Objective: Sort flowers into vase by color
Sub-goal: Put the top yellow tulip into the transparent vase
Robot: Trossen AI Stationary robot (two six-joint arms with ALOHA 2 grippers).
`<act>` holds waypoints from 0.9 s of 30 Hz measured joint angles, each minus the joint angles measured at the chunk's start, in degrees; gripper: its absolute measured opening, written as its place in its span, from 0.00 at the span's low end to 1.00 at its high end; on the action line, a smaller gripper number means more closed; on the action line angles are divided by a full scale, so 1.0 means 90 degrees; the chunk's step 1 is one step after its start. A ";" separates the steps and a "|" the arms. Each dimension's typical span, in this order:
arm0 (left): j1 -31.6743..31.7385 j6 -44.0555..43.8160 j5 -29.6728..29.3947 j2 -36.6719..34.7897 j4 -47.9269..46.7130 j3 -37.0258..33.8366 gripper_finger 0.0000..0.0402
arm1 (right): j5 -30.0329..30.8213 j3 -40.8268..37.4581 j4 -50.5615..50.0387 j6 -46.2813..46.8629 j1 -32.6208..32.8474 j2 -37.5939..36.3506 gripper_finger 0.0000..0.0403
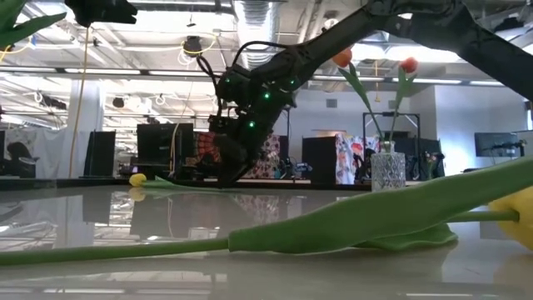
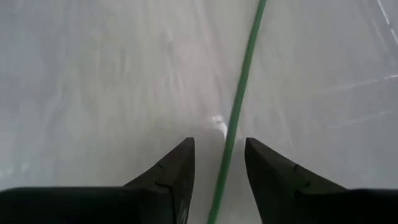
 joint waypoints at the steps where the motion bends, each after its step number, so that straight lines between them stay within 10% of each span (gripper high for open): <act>1: 0.0000 -0.0031 -0.0002 0.0000 0.0002 0.0000 0.44 | -0.0030 0.0040 -0.0083 -0.0055 0.0003 0.0000 0.40; 27: 0.0000 -0.0015 -0.0883 -0.0002 0.0022 0.0000 0.44 | -0.0746 0.1235 0.0801 -0.0202 -0.0079 0.0099 0.35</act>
